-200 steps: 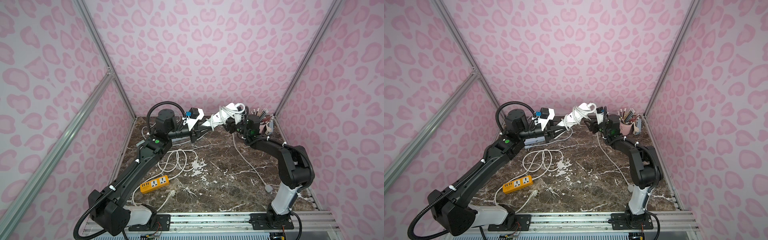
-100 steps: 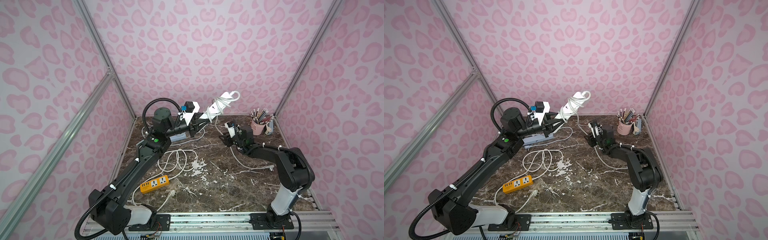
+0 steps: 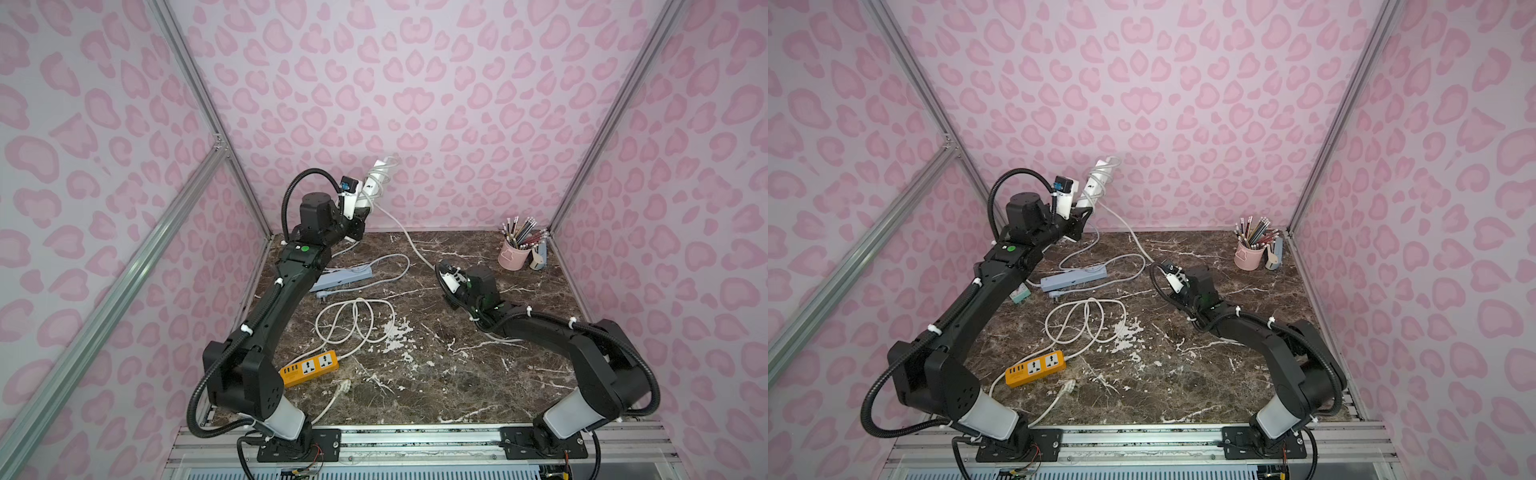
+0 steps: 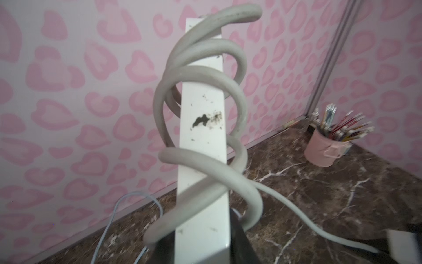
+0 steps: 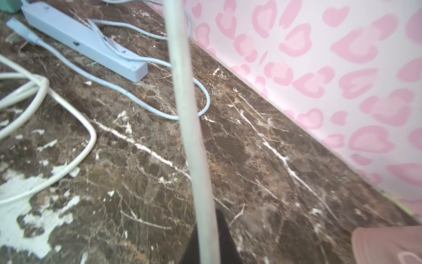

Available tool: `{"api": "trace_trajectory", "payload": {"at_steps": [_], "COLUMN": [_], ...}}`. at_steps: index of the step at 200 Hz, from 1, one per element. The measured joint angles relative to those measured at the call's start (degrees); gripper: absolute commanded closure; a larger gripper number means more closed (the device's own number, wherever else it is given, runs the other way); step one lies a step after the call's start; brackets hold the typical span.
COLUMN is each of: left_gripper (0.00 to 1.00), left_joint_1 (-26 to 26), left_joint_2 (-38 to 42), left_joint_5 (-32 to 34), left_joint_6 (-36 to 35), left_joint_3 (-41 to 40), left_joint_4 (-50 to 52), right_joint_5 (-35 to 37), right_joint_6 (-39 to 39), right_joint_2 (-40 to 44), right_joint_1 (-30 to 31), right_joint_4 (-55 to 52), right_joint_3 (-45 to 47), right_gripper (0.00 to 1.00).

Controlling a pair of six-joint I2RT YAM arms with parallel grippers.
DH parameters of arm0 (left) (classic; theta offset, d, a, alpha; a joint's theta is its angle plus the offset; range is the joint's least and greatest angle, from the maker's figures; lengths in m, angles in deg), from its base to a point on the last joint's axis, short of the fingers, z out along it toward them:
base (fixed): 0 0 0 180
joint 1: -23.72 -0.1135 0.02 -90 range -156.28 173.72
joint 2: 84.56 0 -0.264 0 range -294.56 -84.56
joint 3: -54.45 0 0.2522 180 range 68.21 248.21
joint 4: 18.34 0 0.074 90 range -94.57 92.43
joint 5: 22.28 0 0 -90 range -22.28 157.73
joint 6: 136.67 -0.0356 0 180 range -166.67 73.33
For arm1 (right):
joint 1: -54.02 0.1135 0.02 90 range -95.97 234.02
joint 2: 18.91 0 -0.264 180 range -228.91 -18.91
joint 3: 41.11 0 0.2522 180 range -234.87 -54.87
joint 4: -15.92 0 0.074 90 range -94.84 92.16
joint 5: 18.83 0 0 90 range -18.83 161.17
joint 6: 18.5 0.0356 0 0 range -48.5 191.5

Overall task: Wrap the cord around the power strip
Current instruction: Wrap the power cord around the power strip.

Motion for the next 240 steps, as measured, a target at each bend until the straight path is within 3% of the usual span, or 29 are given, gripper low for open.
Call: {"api": "trace_trajectory", "payload": {"at_steps": [22,47,81,104,150,186,219,240], "left_gripper": [0.97,0.97,0.97,0.97,0.97,0.97,0.97,0.97], "left_joint_1": [0.07,2.08,9.7,14.45,21.22,26.64,26.88,24.81], "left_joint_2": [-4.02,-8.0,-10.75,-10.25,-3.19,-0.61,1.97,5.18], "left_joint_5": [8.22,10.73,10.38,7.93,-2.58,-17.77,-29.9,-34.56], "left_joint_6": [-4.48,-8.66,-17.0,-22.99,-30.49,-32.11,-31.8,-27.5], "left_joint_3": [-0.09,0.2,-0.24,-2.69,-7.72,-5.27,-1.73,-2.16], "left_joint_4": [2.97,5.38,8.94,11.67,18.43,22.56,24.37,21.03], "right_joint_5": [2.29,1.09,-0.48,-2.99,-11.56,-21.68,-31.21,-35.74], "right_joint_6": [-6.86,-12.0,-14.82,-14.45,-8.2,-2.03,4.33,8.52], "right_joint_2": [9.16,16.46,16.85,14.43,6.86,-2.38,-9.38,-13.03], "right_joint_1": [4.2,5.84,5.46,1.11,-8.37,-14.38,-17.84,-19.56], "right_joint_4": [-0.11,-0.13,-3.91,-5.64,-8.61,-10.23,-10.16,-9.66], "right_joint_3": [4.44,3.65,-6.34,-12.96,-22.62,-31.12,-34.36,-33.86], "right_gripper": [1.0,1.0,1.0,1.0,1.0,1.0,1.0,1.0]}}
